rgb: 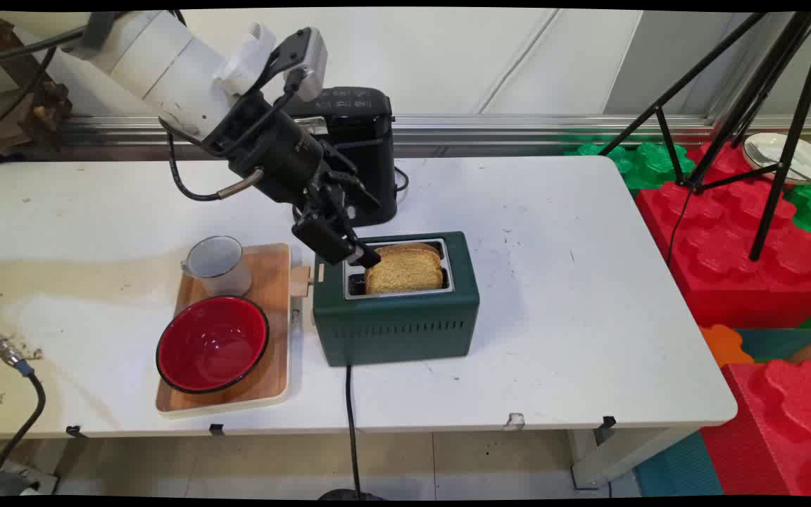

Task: Press the toaster switch

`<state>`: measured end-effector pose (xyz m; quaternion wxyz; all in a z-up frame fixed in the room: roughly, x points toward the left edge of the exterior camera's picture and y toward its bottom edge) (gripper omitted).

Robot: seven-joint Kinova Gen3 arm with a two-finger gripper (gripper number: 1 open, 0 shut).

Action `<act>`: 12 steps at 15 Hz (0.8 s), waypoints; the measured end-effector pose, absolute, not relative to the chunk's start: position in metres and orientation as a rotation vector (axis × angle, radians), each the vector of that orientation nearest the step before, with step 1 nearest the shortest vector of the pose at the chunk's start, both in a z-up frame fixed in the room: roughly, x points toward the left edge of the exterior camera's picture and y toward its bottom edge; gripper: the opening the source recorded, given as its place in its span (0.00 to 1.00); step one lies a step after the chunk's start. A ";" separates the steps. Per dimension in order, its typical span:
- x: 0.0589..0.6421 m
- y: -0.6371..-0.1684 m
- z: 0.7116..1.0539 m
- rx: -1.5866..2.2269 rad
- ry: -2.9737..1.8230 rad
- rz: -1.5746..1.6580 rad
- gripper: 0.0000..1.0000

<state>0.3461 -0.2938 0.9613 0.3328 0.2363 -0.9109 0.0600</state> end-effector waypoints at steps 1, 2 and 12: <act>0.348 -0.293 0.962 0.619 -2.369 0.159 1.00; 0.349 -0.292 0.962 0.620 -2.361 0.161 1.00; 0.390 -0.267 0.960 0.644 -2.222 0.198 1.00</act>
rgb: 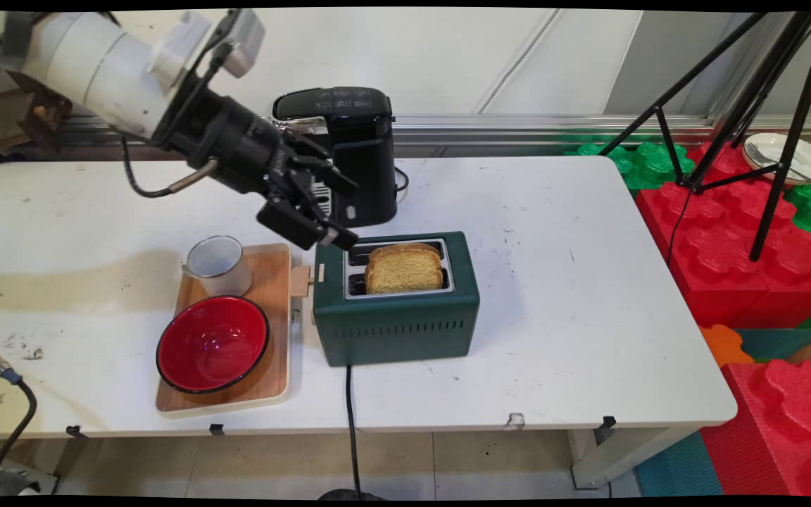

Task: Press the toaster switch

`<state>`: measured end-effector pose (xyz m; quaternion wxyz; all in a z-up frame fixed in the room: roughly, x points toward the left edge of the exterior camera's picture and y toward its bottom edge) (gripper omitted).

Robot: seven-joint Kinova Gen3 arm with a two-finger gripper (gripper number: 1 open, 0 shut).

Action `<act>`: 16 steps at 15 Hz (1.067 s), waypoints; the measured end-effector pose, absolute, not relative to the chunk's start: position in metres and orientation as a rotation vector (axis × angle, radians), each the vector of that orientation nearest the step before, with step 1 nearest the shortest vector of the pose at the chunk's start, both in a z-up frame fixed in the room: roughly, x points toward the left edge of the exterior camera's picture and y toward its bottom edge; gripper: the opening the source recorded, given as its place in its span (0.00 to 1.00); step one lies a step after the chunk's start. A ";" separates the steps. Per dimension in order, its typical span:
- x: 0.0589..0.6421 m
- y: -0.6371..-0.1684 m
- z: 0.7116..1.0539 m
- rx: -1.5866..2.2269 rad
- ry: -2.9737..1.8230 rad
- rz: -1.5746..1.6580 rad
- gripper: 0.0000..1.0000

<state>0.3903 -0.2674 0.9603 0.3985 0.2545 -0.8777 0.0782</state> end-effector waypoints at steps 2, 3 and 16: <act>0.399 -0.262 0.957 0.634 -2.217 0.215 1.00; 0.404 -0.259 0.954 0.627 -2.217 0.226 1.00; 0.442 -0.230 0.924 0.614 -2.232 0.270 1.00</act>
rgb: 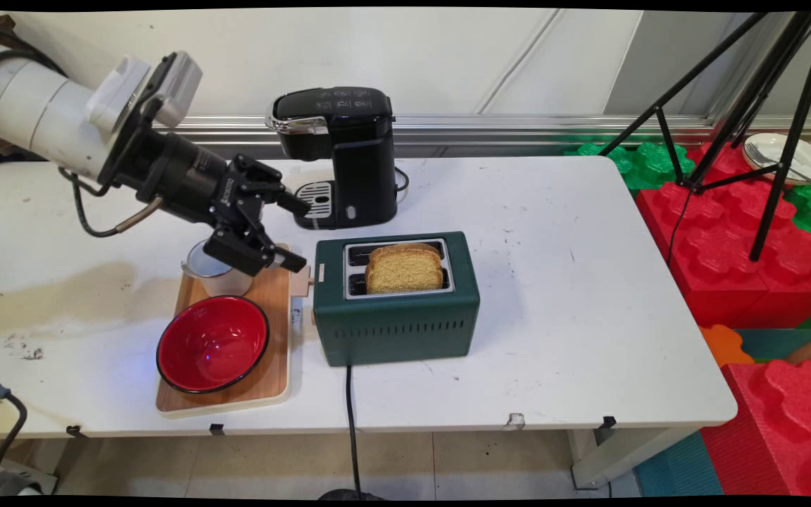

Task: Press the toaster switch

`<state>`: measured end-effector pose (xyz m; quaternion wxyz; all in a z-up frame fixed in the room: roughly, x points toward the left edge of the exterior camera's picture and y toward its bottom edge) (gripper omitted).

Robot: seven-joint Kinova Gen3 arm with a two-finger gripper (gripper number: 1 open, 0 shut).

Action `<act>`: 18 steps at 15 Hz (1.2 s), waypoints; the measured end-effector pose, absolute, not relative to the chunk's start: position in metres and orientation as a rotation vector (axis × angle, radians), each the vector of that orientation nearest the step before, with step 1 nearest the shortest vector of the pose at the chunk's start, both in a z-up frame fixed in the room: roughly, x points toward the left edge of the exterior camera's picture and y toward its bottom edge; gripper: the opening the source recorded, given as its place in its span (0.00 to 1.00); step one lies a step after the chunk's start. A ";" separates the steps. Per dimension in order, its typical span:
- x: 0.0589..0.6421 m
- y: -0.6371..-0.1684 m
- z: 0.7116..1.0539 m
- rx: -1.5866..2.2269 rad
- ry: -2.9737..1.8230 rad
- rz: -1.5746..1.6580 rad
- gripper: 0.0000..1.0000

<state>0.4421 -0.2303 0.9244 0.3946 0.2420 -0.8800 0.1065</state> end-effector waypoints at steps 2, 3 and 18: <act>0.446 -0.228 0.922 0.610 -2.234 0.269 1.00; 0.447 -0.227 0.921 0.610 -2.235 0.269 1.00; 0.461 -0.216 0.906 0.720 -2.280 0.170 0.00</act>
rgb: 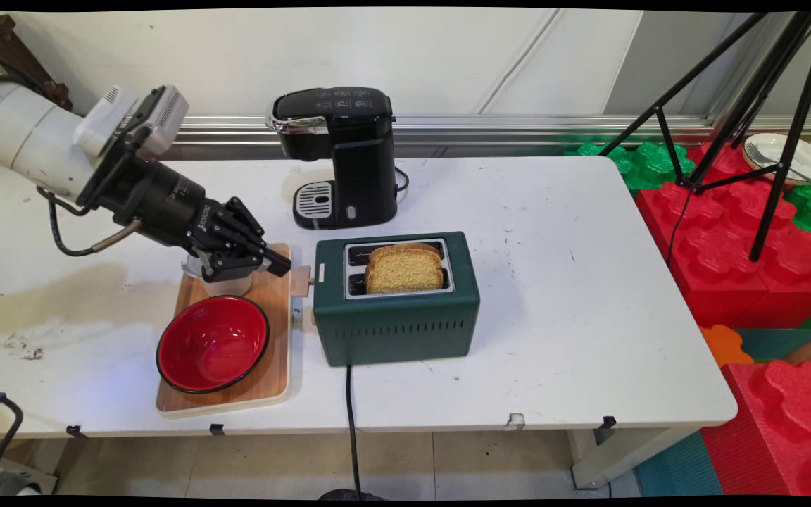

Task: Press the toaster switch

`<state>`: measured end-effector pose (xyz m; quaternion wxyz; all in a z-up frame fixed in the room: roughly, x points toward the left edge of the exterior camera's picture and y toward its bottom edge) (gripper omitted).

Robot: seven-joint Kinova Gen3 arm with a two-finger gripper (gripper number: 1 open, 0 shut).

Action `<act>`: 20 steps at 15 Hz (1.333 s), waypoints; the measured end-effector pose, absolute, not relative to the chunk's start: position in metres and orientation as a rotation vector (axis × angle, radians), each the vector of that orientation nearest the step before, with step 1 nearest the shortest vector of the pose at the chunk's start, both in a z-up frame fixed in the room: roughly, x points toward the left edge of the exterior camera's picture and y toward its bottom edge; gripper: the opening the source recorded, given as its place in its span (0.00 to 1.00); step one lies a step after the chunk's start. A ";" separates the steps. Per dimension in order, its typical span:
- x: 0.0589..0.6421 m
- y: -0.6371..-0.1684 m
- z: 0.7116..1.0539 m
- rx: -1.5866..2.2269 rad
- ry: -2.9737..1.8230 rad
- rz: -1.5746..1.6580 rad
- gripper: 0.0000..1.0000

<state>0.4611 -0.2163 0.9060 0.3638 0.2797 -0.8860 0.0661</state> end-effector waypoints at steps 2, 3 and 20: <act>0.460 -0.218 0.903 0.735 -2.283 0.168 0.00; 0.459 -0.220 0.902 0.743 -2.284 0.170 0.00; 0.437 -0.243 0.861 0.812 -2.322 0.160 0.00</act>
